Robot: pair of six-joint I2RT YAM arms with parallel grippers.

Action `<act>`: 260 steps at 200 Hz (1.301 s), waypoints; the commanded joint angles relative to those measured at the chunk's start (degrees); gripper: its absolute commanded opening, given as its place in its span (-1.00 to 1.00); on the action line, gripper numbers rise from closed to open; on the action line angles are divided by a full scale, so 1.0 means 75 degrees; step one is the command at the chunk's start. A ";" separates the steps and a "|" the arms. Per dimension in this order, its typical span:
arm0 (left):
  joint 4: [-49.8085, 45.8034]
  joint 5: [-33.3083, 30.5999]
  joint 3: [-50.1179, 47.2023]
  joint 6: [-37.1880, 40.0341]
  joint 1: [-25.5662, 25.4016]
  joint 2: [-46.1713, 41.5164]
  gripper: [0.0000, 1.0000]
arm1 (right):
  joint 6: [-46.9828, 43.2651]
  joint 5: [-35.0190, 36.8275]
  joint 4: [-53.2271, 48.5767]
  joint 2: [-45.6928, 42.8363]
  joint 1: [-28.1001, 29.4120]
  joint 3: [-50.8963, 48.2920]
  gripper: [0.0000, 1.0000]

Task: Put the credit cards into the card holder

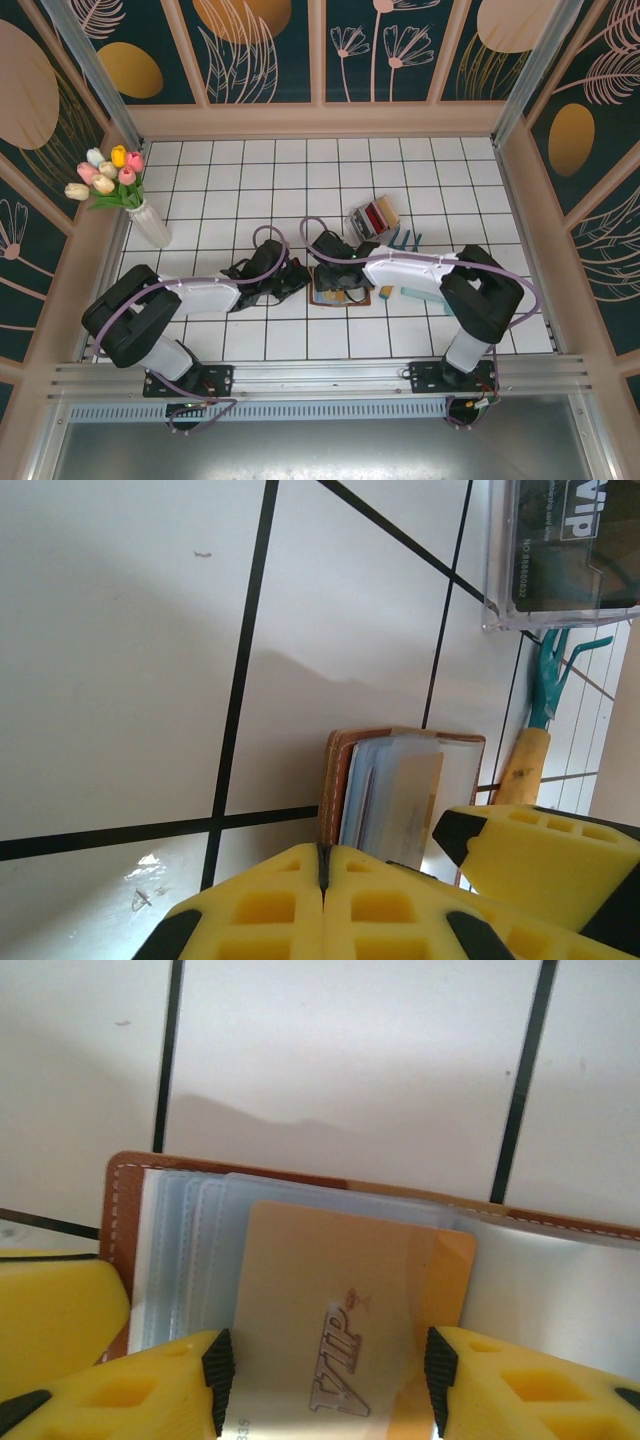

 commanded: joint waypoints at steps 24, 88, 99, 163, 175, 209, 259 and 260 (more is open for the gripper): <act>0.0278 0.0048 -0.0044 -0.0074 -0.0034 -0.0174 -1.00 | 0.0569 -0.1369 0.1383 -0.1242 -0.0665 -0.1129 0.33; 0.0709 0.0286 -0.0062 -0.0154 -0.0036 -0.0212 -1.00 | 0.0832 -0.2602 0.2287 -0.1053 -0.1162 -0.1842 0.34; 0.0756 0.0338 -0.0053 -0.0162 -0.0035 -0.0189 -1.00 | 0.0870 -0.2696 0.2347 -0.0948 -0.1185 -0.1846 0.34; 0.1073 0.0518 -0.0100 -0.0267 -0.0035 -0.0066 -1.00 | 0.1138 -0.3604 0.3502 -0.0961 -0.1313 -0.2159 0.19; 0.1057 0.0508 -0.0110 -0.0261 -0.0034 -0.0092 -1.00 | 0.1093 -0.3529 0.3362 -0.0951 -0.1331 -0.2137 0.16; 0.1024 0.0455 -0.0123 -0.0255 -0.0035 -0.0154 -1.00 | 0.0739 -0.2857 0.2466 -0.0960 -0.1279 -0.1830 0.32; 0.1005 0.0435 -0.0110 -0.0265 -0.0033 -0.0212 -1.00 | 0.0391 -0.2024 0.1515 -0.0753 -0.0964 -0.1263 0.44; 0.1005 0.0435 -0.0111 -0.0263 -0.0033 -0.0212 -1.00 | 0.0382 -0.2002 0.1505 -0.0739 -0.0951 -0.1254 0.44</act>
